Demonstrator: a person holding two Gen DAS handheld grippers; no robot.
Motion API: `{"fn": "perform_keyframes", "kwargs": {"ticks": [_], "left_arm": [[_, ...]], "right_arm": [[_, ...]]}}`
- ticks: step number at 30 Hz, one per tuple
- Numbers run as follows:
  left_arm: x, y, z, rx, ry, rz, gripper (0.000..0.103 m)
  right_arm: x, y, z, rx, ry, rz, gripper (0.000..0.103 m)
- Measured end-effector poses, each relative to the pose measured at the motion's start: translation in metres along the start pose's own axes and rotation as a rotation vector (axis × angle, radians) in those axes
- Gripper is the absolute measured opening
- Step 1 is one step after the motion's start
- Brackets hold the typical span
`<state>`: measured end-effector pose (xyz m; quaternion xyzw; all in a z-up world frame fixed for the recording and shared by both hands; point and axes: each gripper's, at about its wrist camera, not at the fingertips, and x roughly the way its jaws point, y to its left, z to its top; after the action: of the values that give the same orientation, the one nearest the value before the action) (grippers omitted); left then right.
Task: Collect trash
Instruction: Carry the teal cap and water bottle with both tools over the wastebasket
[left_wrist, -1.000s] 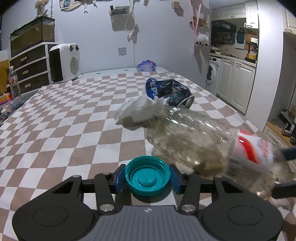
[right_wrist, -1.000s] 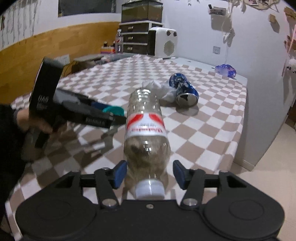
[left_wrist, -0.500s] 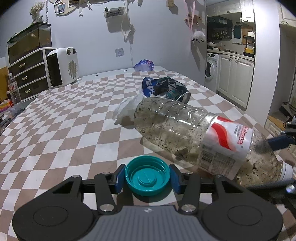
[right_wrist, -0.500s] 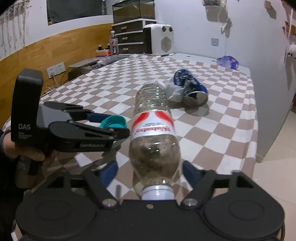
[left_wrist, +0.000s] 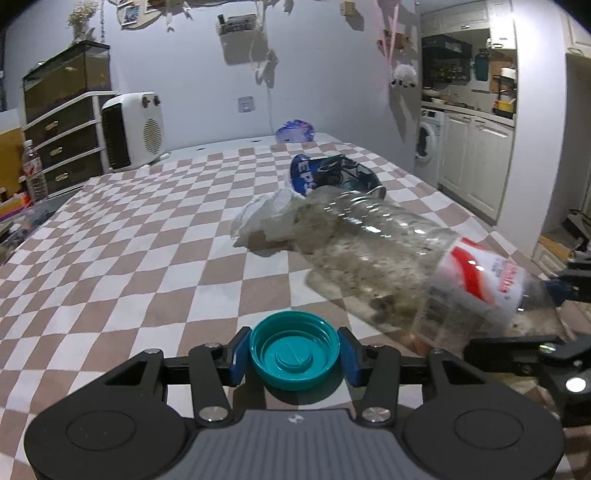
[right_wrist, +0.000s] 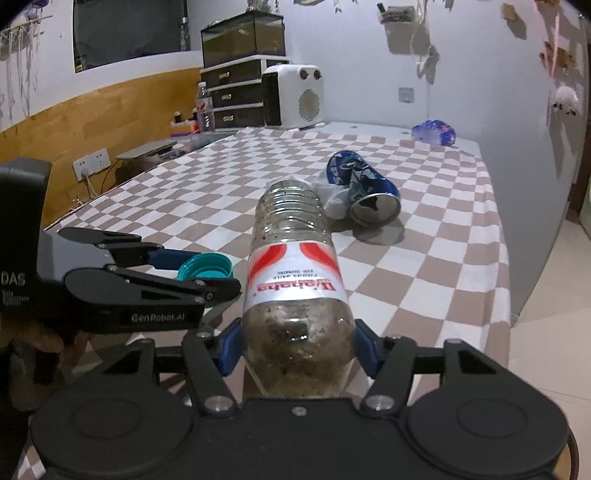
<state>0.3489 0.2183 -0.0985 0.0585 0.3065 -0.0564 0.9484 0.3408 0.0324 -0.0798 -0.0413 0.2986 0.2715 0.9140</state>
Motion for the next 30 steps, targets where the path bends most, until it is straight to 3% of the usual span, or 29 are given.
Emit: {"fn": "perform_keyframes", "kwargs": {"ticks": [10, 16, 21, 30], "left_arm": [[-0.035, -0.020, -0.010, -0.020, 0.008, 0.028, 0.050], [-0.069, -0.042, -0.004, -0.038, -0.031, 0.023, 0.050], [-0.095, -0.063, 0.003, -0.047, -0.069, 0.031, 0.050], [-0.133, -0.117, 0.012, -0.037, -0.132, -0.025, 0.050]], "right_arm": [[-0.034, -0.015, -0.009, 0.065, -0.045, 0.013, 0.061], [-0.059, -0.024, -0.015, 0.083, -0.073, 0.015, 0.061], [-0.088, -0.035, -0.019, 0.093, -0.107, -0.011, 0.061], [-0.146, -0.070, -0.034, 0.127, -0.164, -0.098, 0.062]]}}
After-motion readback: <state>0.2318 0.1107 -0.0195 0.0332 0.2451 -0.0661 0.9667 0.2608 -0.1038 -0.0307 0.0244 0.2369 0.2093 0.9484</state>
